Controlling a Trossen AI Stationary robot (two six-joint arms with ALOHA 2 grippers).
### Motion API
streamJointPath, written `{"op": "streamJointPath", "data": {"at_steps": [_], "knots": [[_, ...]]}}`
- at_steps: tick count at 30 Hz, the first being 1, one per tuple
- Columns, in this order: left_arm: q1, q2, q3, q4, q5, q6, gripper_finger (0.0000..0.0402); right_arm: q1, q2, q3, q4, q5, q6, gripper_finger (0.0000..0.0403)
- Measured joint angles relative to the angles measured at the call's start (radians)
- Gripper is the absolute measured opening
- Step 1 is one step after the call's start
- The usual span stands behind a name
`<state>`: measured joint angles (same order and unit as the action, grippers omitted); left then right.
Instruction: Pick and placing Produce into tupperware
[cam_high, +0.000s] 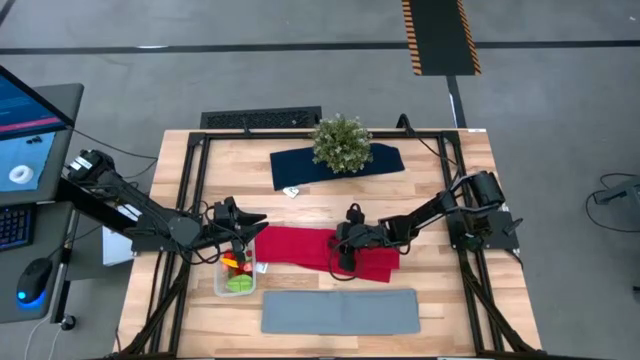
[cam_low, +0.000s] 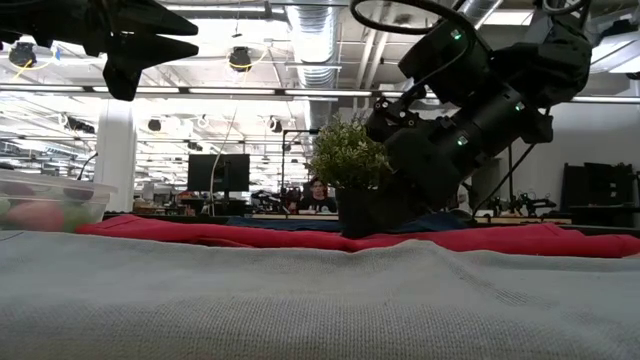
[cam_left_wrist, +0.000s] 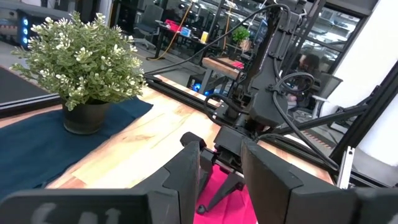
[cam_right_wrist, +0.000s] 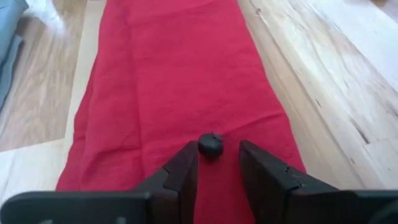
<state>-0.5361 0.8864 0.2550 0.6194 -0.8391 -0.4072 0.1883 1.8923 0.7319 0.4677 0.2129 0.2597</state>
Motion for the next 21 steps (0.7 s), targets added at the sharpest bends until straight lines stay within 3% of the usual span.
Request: {"op": "streamJointPath", "data": {"at_steps": [21], "knots": [[0.000,0.000,0.000,0.000,-0.001,0.000,0.0110,0.000,0.000,0.000,-0.011,-0.008,0.003,0.0072]]}}
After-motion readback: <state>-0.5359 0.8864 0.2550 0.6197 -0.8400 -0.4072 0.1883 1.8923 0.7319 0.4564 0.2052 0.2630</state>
